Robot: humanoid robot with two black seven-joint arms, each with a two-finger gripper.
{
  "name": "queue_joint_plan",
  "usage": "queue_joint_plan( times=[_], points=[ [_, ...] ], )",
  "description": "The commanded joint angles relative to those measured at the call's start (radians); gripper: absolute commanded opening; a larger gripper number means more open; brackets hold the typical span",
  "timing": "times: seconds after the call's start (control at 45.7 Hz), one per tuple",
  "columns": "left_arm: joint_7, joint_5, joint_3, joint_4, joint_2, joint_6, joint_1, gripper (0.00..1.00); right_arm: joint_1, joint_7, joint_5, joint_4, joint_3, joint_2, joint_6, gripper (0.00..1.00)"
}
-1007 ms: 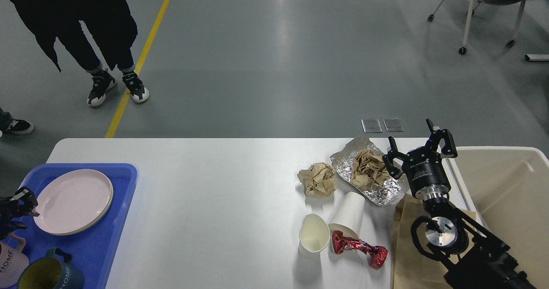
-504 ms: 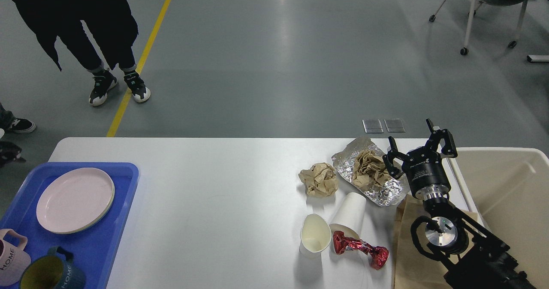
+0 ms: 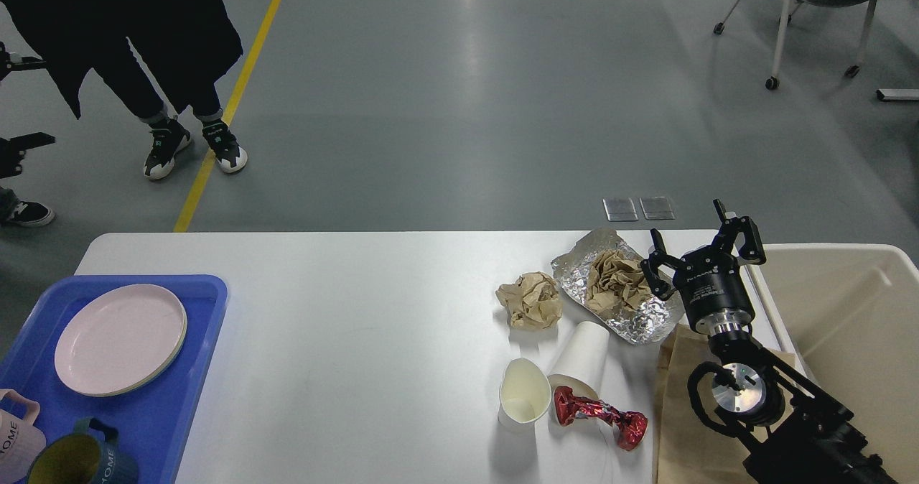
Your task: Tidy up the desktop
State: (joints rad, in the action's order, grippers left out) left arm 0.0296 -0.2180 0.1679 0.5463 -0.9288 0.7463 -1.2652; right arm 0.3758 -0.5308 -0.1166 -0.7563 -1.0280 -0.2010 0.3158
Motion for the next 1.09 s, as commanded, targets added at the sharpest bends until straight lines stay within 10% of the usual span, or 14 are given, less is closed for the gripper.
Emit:
queue_joint_plan(
  times=[0.0, 0.153, 0.504, 0.81, 1.073],
  points=[
    [-0.007, -0.011, -0.348, 0.0, 0.1, -0.048, 0.185, 0.96, 0.0, 0.0, 0.0, 0.0, 0.0, 0.0, 0.0, 1.0],
    [-0.031, 0.025, -0.861, 0.017, 0.281, -0.174, 0.418, 0.96, 0.0, 0.0, 0.0, 0.0, 0.0, 0.0, 0.0, 1.0],
    [-0.05, 0.333, -1.511, 0.409, 0.482, -0.349, 0.849, 0.96, 0.0, 0.0, 0.0, -0.002, 0.0, 0.0, -0.001, 1.0],
    [-0.164, 0.476, -1.611, 0.405, 0.76, -0.341, 0.94, 0.96, 0.0, 0.0, 0.0, -0.002, 0.0, 0.0, 0.0, 1.0],
    [-0.181, 0.474, -1.624, 0.402, 0.794, -0.341, 0.978, 0.96, 0.0, 0.0, 0.0, -0.002, 0.0, 0.0, 0.0, 1.0]
  ],
)
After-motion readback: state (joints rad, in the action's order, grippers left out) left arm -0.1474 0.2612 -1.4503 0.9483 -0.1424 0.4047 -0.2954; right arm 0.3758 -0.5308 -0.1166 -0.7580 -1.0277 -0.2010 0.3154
